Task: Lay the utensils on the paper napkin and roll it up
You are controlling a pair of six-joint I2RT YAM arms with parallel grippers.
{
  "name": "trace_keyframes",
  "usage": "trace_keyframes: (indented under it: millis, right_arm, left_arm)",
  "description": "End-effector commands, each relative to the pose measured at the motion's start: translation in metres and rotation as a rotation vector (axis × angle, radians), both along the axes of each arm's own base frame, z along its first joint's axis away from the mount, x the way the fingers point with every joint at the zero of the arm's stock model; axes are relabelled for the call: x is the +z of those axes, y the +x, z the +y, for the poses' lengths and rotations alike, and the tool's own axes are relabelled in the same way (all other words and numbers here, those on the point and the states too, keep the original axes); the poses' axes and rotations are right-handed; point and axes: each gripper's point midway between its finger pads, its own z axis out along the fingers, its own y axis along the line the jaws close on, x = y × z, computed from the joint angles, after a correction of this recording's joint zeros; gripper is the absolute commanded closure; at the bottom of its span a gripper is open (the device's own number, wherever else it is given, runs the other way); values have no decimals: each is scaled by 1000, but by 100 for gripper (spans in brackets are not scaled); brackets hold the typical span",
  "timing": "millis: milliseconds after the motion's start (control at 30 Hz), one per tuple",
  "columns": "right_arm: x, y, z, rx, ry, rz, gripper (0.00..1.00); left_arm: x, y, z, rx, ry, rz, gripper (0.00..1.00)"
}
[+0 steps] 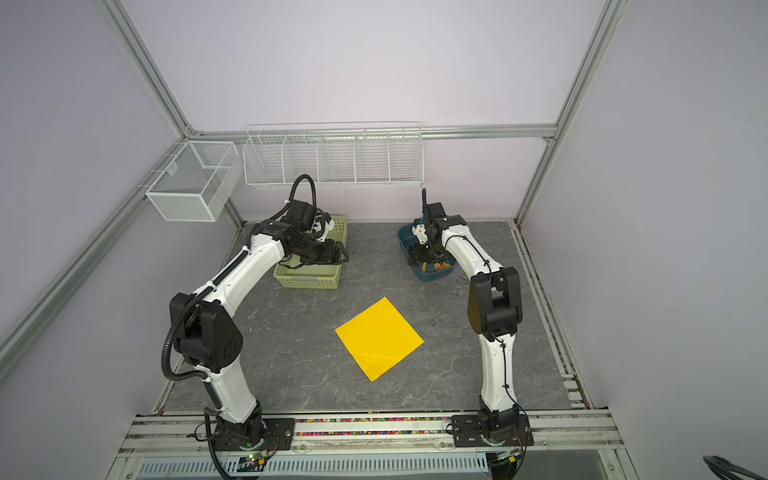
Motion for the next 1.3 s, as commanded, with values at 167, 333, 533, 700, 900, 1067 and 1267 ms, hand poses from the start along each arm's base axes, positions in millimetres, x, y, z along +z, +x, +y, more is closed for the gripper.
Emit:
trace_keyframes:
  millis: [167,333,533,700,900,1067,1267]
  right_arm:
    - [-25,17,12,-41,21,41,48]
    - [-30,20,12,-54,18,42,62]
    - [-31,13,13,-61,-9,40,73]
    - [-27,1,10,-77,-45,36,80]
    - [-22,-26,-3,-131,-116,54,82]
    - [-23,-53,-19,-221,-153,82,83]
    - [-32,-77,-22,-288,-163,117,84]
  left_arm:
    - [4,-14,11,-15,37,9,21]
    - [4,-18,16,-19,49,9,21]
    - [3,-22,21,-16,52,11,21]
    - [3,-25,24,-17,60,13,21]
    - [7,-27,34,-11,77,-5,21]
    - [1,-28,44,-7,108,-16,21]
    - [-4,-25,57,12,116,-48,21]
